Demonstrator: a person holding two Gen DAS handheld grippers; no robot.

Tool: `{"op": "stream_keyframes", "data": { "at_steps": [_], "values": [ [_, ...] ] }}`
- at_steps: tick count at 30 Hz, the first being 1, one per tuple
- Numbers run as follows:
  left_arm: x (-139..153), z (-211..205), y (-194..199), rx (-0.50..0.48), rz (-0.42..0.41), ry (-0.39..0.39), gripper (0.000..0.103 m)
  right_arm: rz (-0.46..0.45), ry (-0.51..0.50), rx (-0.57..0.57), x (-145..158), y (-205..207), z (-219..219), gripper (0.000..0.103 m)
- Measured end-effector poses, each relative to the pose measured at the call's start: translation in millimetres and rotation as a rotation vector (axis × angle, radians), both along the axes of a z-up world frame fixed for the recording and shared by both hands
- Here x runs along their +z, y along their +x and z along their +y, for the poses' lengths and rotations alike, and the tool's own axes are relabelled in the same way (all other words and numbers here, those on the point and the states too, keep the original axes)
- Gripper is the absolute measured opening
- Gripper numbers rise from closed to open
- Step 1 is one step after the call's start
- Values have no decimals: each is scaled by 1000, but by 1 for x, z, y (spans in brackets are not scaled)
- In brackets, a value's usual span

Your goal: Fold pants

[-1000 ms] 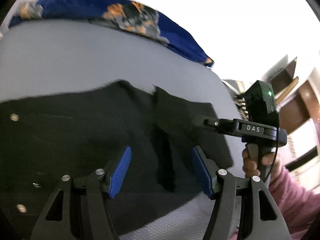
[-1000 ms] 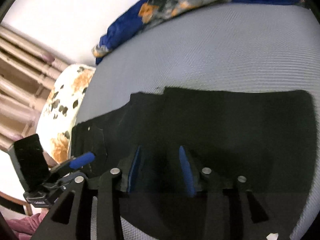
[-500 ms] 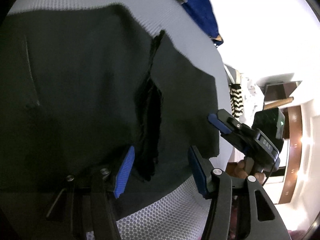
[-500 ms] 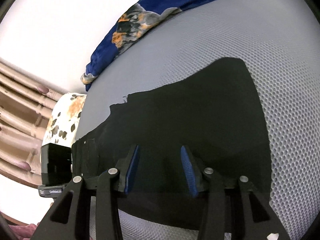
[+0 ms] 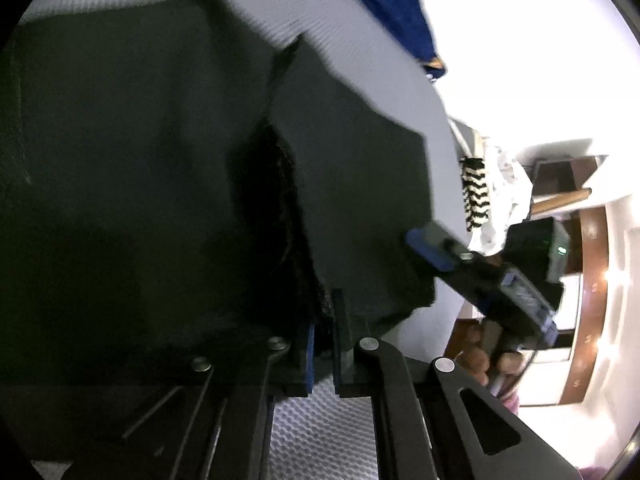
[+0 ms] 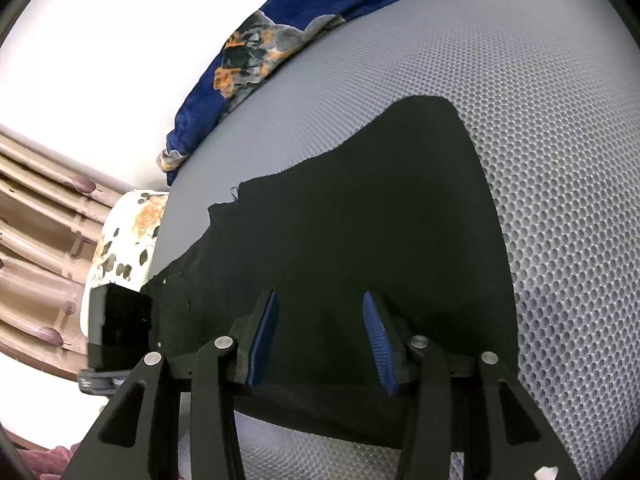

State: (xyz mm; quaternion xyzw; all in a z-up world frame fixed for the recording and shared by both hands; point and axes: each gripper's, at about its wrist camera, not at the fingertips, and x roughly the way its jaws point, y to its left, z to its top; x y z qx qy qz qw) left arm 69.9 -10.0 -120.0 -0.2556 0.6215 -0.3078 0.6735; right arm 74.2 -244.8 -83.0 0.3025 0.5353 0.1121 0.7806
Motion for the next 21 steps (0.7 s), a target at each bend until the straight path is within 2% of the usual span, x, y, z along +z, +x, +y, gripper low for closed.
{"op": "stream_keyframes", "data": {
  "at_steps": [2, 4, 6, 8, 9, 11, 18, 21],
  "values": [
    [20, 5, -5, -11, -62, 1, 6, -3, -8, 6, 2, -3, 1, 43],
    [27, 11, -8, -25, -87, 29, 6, -7, -17, 18, 3, -4, 4, 44],
    [20, 15, -9, -32, -85, 83, 6, -9, -35, 29, 3, -6, 10, 45],
    [-1, 17, -10, -30, -25, 145, 6, 8, -53, 39, -4, -6, 15, 44],
    [-10, 19, -11, -23, 10, 146, 7, 18, -58, 43, -7, -5, 17, 44],
    [-17, 25, -11, 0, 30, 114, 7, 15, -76, 48, -10, -7, 22, 45],
    [-7, 16, -15, -39, -36, 178, 7, 34, -135, 87, -8, -4, 32, 45],
    [-3, 18, -18, -51, -59, 199, 7, 39, -138, 95, -8, -4, 33, 48]
  ]
}}
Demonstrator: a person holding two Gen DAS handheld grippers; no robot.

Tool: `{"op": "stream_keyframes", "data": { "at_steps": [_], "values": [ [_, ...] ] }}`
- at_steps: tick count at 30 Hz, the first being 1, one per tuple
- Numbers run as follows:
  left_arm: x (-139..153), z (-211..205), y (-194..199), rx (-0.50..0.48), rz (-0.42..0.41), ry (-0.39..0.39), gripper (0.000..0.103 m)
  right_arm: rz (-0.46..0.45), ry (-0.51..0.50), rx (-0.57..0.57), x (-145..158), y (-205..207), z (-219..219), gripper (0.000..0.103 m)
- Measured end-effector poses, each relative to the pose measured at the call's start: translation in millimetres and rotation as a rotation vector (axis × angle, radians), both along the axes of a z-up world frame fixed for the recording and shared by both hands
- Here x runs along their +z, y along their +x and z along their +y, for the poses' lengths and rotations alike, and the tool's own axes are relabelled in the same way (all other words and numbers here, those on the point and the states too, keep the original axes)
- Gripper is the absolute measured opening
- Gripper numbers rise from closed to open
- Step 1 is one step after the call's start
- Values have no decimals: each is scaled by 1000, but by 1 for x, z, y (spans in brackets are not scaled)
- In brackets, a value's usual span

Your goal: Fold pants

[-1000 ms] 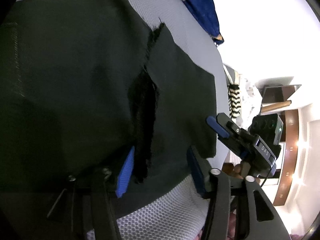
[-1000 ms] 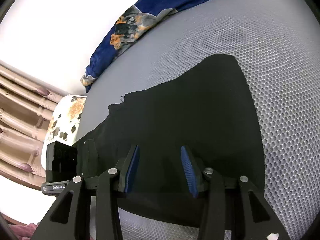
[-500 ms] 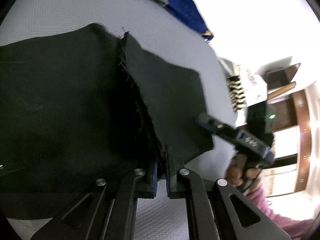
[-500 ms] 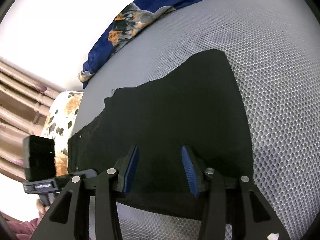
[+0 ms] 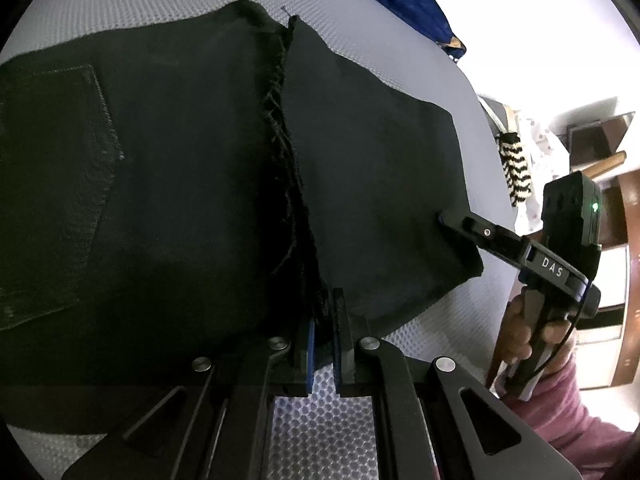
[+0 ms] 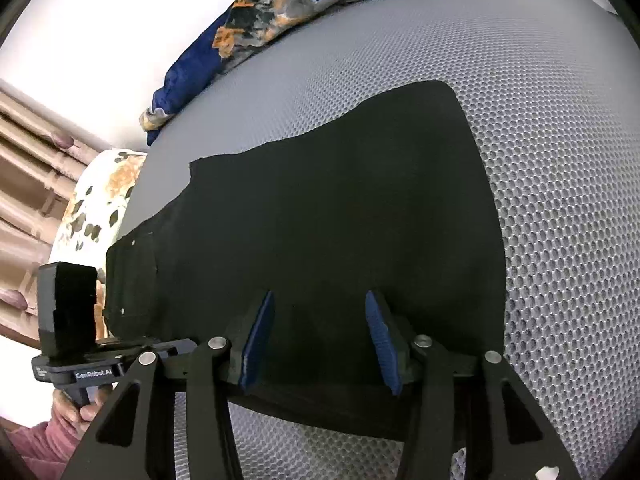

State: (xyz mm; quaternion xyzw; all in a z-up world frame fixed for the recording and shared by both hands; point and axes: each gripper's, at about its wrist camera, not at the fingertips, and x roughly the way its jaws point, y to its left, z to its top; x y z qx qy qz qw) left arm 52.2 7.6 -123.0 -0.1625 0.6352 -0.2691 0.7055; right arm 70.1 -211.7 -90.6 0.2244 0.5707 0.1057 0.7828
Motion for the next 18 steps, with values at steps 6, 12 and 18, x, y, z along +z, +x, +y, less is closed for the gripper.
{"op": "stream_keyframes", "data": {
  "at_steps": [6, 12, 18],
  "values": [
    [-2, 1, -3, -15, -36, 40, 8, -17, -23, 25, 0, -2, 8, 52],
    [16, 6, -5, -56, -115, 126, 21, -67, -134, 62, 17, 7, 14, 52],
    [41, 8, 18, -25, -306, 234, 21, -165, -269, 29, 32, 36, 5, 50]
  ]
}}
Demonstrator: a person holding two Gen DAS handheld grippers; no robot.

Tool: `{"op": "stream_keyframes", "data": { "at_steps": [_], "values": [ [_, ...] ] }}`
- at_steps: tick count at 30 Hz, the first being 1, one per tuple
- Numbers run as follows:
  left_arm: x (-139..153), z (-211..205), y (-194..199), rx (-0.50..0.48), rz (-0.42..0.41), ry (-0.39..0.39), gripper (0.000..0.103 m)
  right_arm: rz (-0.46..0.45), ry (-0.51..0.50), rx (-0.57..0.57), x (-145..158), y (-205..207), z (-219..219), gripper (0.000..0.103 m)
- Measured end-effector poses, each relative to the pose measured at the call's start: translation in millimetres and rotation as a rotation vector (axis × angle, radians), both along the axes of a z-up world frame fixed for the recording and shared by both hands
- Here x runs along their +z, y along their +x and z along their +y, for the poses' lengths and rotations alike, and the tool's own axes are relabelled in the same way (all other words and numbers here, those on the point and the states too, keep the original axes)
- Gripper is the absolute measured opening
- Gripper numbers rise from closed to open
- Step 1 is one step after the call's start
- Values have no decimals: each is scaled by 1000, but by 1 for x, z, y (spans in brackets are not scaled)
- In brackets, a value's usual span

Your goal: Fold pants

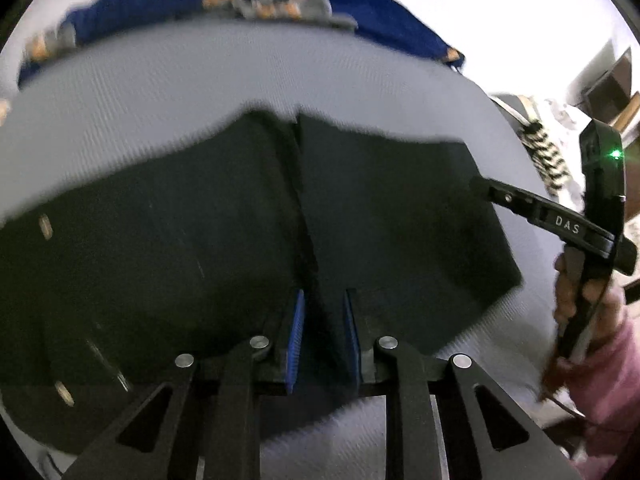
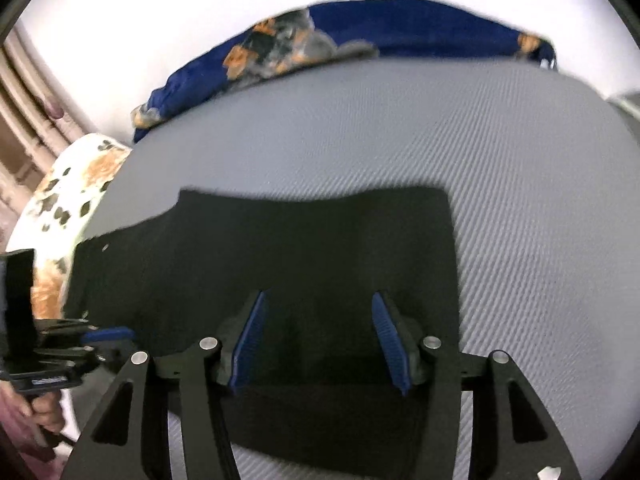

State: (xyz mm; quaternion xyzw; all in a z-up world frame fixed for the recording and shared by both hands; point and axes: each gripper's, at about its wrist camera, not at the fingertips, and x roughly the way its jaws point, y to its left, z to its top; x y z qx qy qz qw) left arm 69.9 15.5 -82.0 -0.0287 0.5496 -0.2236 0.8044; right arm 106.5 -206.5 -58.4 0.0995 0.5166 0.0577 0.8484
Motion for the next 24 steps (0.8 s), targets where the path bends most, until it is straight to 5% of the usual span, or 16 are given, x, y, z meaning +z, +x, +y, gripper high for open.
{"op": "stream_keyframes", "data": {
  "at_steps": [8, 14, 24],
  "values": [
    [-4, -44, 54, -18, -155, 40, 21, -2, -114, -26, -11, 37, -6, 41],
    [-35, -65, 74, -52, -85, 96, 21, 32, -184, -5, -30, 43, 0, 41],
    [-27, -55, 64, -22, -57, 77, 24, 52, -176, 3, -27, 35, 4, 42]
  ]
}}
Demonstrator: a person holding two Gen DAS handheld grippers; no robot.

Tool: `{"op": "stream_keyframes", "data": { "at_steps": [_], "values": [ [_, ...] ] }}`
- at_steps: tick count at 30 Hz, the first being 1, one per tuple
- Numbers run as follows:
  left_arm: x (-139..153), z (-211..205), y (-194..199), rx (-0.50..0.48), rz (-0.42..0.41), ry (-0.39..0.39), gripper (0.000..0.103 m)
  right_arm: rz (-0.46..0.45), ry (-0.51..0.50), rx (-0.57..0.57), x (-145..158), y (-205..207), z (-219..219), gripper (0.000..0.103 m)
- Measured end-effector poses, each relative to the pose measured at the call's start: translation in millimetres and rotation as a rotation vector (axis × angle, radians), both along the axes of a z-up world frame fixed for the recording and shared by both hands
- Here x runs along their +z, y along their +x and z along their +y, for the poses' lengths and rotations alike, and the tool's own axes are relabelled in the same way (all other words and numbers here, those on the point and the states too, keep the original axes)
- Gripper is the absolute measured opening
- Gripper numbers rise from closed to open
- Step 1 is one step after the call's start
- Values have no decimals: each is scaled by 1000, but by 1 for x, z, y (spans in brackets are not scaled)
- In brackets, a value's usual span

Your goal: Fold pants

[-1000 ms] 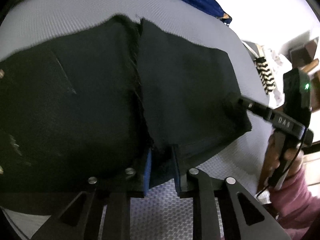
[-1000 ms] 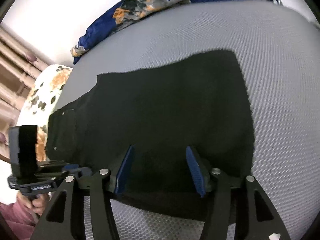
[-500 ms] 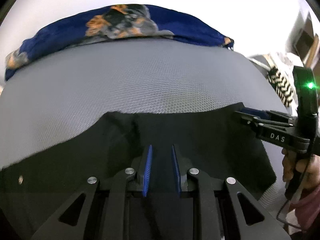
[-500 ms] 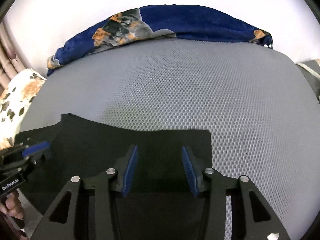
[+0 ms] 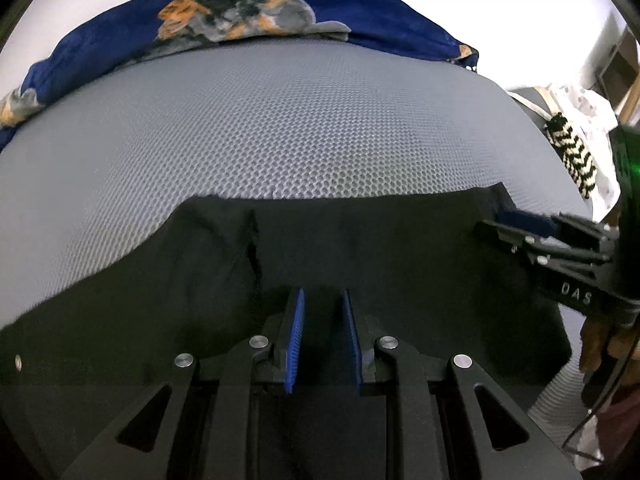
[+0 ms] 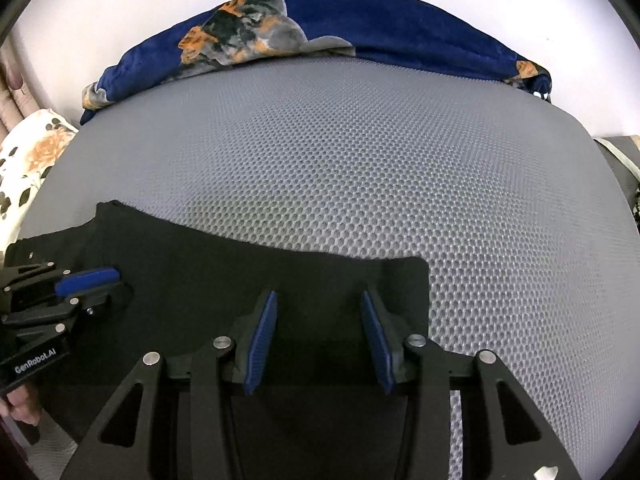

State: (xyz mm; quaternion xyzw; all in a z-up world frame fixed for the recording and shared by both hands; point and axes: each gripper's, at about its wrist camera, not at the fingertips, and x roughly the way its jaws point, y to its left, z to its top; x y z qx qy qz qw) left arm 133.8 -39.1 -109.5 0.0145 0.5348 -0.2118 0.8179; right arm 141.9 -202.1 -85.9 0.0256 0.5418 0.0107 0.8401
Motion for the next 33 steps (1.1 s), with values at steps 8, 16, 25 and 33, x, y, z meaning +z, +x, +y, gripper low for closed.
{"op": "stream_keyframes", "data": {
  "at_steps": [8, 16, 25, 33],
  "values": [
    [15, 30, -35, 114, -56, 124, 35, 35, 24, 40, -2, -51, 21, 44],
    [28, 60, -68, 201, -102, 216, 40, 60, 70, 92, -2, -72, 56, 45],
    [40, 119, -95, 324, -82, 157, 46, 82, 123, 232, -4, -75, 121, 45],
    [45, 223, -139, 501, -9, -171, 49, 98, 124, 329, -7, -66, 166, 53]
  ]
}}
